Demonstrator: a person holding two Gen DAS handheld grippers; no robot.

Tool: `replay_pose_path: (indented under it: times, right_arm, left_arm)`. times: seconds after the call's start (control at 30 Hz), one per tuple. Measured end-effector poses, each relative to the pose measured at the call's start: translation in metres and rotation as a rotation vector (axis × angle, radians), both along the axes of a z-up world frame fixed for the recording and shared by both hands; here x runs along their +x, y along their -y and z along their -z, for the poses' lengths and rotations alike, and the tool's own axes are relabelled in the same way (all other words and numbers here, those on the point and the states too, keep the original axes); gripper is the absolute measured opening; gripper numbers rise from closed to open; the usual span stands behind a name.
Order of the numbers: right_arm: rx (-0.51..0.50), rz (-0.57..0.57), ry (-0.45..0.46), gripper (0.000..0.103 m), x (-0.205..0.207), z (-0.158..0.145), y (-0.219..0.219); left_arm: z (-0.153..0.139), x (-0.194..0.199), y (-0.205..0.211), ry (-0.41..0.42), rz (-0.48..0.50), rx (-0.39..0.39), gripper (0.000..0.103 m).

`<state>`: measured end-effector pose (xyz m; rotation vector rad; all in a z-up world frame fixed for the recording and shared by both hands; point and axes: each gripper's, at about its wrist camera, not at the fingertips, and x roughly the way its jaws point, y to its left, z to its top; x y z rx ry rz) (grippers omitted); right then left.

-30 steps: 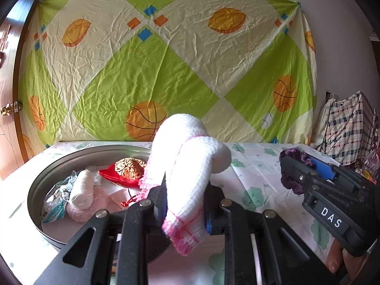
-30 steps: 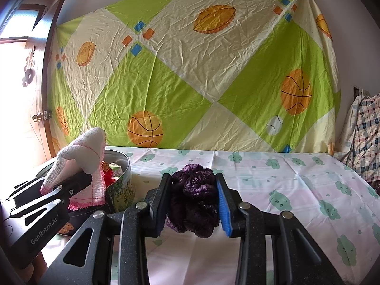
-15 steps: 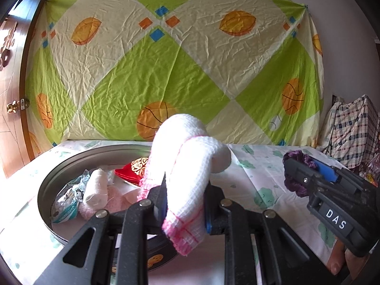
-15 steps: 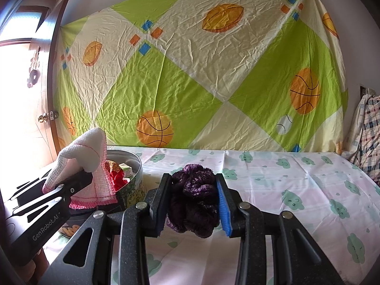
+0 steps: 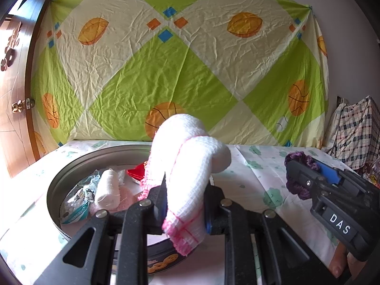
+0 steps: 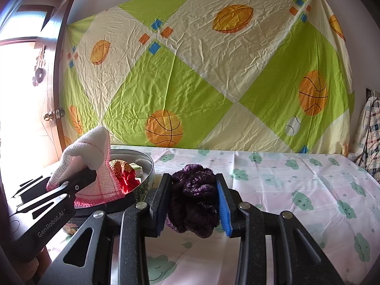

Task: Organize soft objects
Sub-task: 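Carry the cloth toward the tin with the left gripper while the right holds the scrunchie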

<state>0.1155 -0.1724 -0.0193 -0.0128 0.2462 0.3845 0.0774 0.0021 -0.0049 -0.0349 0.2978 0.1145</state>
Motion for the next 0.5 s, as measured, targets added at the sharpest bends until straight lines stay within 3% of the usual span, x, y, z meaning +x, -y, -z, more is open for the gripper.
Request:
replay_pose_path:
  times: [0.5]
  right_arm:
    - [-0.005,-0.027,0.002,0.039,-0.004,0.0,-0.013]
  left_arm:
    - [0.0,-0.002,-0.011,0.001,-0.02,-0.004,0.02]
